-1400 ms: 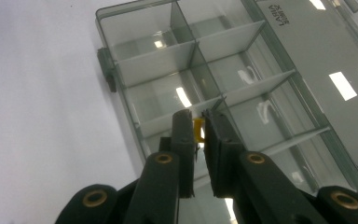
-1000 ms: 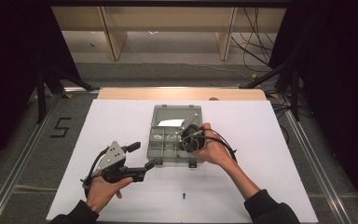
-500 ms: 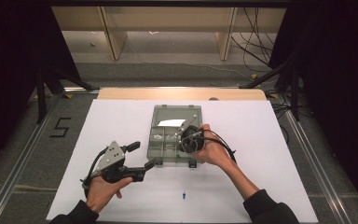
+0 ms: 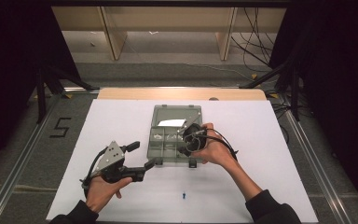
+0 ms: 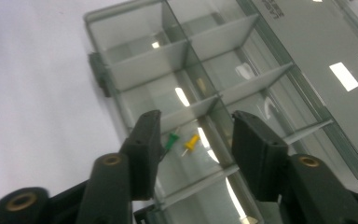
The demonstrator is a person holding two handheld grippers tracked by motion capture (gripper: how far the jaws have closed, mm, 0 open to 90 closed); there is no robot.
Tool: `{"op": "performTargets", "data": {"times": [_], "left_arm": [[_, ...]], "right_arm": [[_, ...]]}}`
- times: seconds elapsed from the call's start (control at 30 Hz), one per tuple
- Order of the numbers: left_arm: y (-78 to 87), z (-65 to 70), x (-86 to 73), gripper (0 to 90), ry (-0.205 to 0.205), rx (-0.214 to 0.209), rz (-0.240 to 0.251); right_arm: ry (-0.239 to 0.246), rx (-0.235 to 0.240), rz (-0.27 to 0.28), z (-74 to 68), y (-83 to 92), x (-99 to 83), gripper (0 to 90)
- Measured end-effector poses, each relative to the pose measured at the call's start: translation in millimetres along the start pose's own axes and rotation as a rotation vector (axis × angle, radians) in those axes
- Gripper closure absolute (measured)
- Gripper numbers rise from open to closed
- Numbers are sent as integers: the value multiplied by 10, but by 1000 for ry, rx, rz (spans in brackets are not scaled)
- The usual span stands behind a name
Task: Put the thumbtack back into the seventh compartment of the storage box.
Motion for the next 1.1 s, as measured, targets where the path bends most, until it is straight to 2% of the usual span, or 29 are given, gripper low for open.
{"op": "performTargets", "data": {"times": [0.13,0.17,0.43,0.47,0.5,0.57,0.63,0.77,0.8,0.83,0.87,1.1], "left_arm": [[3,0,-4,182,-1,0,-2],[5,-2,1,182,0,0,0],[6,1,7,183,-4,1,3],[7,0,7,183,-4,2,3],[6,-3,7,183,-4,2,3],[7,-3,6,183,-3,2,2],[8,-1,3,183,-4,1,1],[2,5,4,183,-2,3,2],[2,7,4,183,-2,4,2],[1,1,11,183,-24,-5,0],[3,6,9,183,-4,5,4],[11,-1,12,183,-6,6,7]], "right_arm": [[21,-3,10,-70,81,23,433],[28,11,3,-140,149,17,397],[63,61,16,-345,294,-47,348],[71,69,15,-379,311,-63,341],[99,83,16,-450,340,-91,315],[110,100,20,-503,359,-108,314],[130,139,18,-601,382,-162,306],[171,162,-10,-719,391,-286,291],[174,164,-13,-734,389,-302,291],[174,166,-16,-745,389,-312,290],[176,166,-16,-750,385,-317,288],[174,154,-42,-800,371,-374,278]]}}
Point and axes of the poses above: each handheld gripper's, and its own axes: y roughly backward along the jaws, x roughly out of its top, z roughly to its right, the point moved 9 cm from there along -y, roughly forward along the jaws, and after that the axes turned 9 degrees about -x, right-handed, at the moved point
